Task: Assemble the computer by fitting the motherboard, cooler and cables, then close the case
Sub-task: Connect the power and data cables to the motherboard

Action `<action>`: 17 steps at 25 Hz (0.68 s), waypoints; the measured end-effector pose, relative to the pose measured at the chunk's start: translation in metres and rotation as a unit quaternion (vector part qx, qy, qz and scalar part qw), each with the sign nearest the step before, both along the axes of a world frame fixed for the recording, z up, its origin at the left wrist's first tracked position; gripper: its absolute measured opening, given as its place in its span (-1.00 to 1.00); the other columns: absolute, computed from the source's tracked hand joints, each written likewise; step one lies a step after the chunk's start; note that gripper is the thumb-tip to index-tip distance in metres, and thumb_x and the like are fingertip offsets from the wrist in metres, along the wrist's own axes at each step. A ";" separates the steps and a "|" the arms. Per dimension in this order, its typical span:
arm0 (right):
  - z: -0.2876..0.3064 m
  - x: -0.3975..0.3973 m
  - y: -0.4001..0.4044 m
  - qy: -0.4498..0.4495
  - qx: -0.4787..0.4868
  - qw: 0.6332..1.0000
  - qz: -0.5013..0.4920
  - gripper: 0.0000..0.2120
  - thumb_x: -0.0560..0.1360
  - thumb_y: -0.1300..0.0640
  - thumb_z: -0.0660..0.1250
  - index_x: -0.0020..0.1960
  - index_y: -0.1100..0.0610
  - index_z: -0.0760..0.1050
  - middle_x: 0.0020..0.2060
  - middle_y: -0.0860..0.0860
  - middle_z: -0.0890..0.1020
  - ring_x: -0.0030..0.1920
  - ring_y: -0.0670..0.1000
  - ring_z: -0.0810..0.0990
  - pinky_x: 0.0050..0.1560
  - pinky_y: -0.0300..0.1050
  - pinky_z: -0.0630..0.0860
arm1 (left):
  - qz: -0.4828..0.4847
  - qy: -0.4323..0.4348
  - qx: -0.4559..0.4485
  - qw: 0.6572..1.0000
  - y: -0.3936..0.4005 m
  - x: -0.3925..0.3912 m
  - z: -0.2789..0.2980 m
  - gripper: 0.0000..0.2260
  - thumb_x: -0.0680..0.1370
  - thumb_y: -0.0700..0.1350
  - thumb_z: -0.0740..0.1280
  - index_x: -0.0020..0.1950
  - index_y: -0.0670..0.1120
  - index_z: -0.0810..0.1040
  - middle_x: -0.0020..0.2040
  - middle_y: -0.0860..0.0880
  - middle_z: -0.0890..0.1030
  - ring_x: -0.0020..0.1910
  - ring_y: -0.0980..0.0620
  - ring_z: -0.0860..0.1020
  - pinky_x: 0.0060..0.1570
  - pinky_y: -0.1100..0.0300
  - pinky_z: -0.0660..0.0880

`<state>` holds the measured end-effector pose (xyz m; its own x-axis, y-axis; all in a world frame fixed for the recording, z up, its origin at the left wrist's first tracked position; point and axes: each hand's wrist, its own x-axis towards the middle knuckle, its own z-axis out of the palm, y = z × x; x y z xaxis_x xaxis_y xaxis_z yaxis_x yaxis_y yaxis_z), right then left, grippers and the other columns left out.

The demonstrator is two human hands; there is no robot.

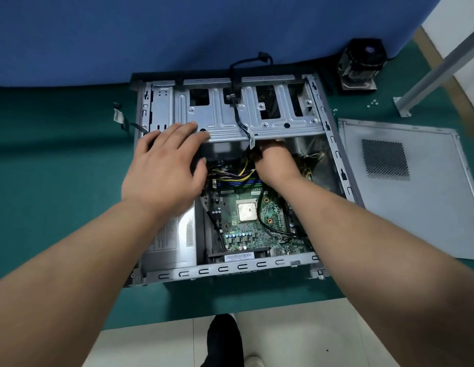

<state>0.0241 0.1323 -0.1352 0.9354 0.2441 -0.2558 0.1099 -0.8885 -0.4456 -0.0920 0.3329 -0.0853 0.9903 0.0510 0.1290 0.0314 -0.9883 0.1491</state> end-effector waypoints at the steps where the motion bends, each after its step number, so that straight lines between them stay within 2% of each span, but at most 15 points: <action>1: -0.001 0.000 0.000 -0.007 -0.004 1.000 0.005 -0.81 0.57 0.27 0.26 0.11 0.22 0.61 0.02 0.26 0.63 -0.09 0.21 0.57 -0.09 -0.08 0.48 | -0.001 -0.001 0.000 1.000 0.000 0.000 0.000 -0.53 0.60 0.13 0.08 0.51 0.15 0.38 0.56 0.10 0.37 0.57 0.08 0.26 0.54 -0.03 0.11; 7: -0.004 0.002 -0.001 -0.022 -0.038 0.999 0.014 -0.79 0.57 0.27 0.27 0.16 0.22 0.60 -0.02 0.22 0.61 0.04 0.24 0.61 -0.09 -0.13 0.44 | -0.001 -0.008 -0.006 1.000 0.002 0.000 -0.001 -0.52 0.59 0.14 0.08 0.51 0.16 0.38 0.56 0.12 0.38 0.56 0.11 0.26 0.52 0.02 0.08; 11: -0.005 0.006 -0.001 -0.032 -0.049 0.998 0.039 -0.74 0.57 0.26 0.29 0.22 0.17 0.61 0.09 0.22 0.64 0.08 0.23 0.61 0.02 -0.10 0.53 | -0.004 -0.011 -0.005 1.000 0.003 0.001 -0.003 -0.52 0.58 0.14 0.08 0.50 0.17 0.39 0.55 0.13 0.38 0.55 0.11 0.28 0.52 0.01 0.10; 17: -0.004 0.009 0.001 -0.049 -0.083 0.993 0.073 -0.78 0.53 0.24 0.31 0.14 0.19 0.62 0.08 0.22 0.66 0.07 0.23 0.62 0.11 -0.01 0.59 | -0.006 -0.016 -0.003 1.000 0.004 0.002 -0.004 -0.52 0.58 0.15 0.06 0.50 0.18 0.38 0.54 0.14 0.38 0.54 0.12 0.29 0.51 0.01 0.10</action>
